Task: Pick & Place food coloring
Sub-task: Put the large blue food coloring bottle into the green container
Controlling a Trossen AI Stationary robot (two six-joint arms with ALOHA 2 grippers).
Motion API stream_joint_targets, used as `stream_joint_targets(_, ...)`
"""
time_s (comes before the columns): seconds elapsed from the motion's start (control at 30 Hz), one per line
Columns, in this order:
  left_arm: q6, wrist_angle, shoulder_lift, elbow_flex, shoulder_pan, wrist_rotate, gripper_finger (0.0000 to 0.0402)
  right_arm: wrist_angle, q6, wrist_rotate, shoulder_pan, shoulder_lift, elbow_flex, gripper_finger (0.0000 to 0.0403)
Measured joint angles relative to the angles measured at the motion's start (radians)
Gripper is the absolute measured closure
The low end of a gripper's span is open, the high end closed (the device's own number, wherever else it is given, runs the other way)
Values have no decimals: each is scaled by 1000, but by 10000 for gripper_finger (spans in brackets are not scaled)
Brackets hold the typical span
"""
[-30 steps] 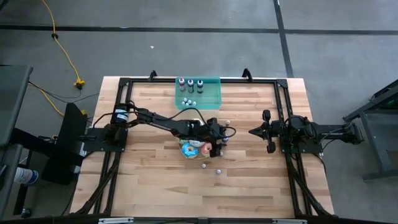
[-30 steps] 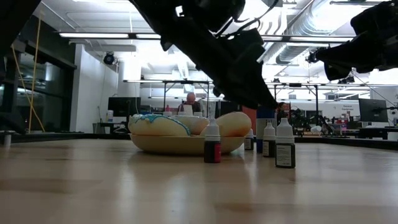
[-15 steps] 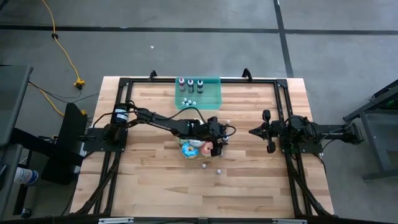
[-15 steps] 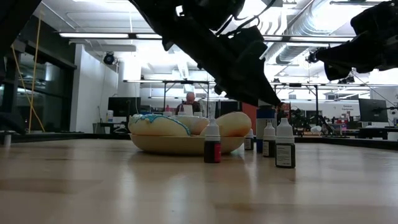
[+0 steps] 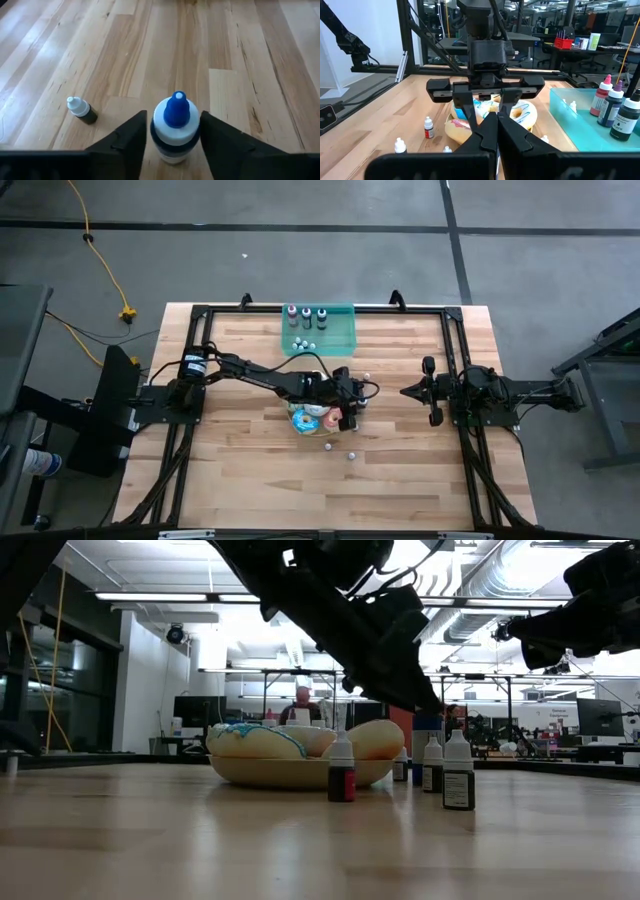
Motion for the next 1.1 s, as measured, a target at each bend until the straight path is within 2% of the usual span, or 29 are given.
stream_joint_targets(0.2, -19, 2, 0, 0, 0, 0, 297, 0, 0, 0, 0, 0, 0, 402)
stream_joint_targets(0.3, -43, 9, 0, 0, 0, 0, 314, 0, 0, 0, 0, 0, 0, 402)
stream_joint_targets(0.57, -104, 22, 0, 16, -2, 3, 298, 0, 0, 0, 0, 0, 0, 402)
stream_joint_targets(0.9, -108, 24, -10, 124, -22, 3, 303, 0, 0, 0, 0, 0, 0, 402)
stream_joint_targets(1.1, -154, -55, -72, 170, -42, -8, 303, 0, 0, 0, 0, 0, 0, 402)
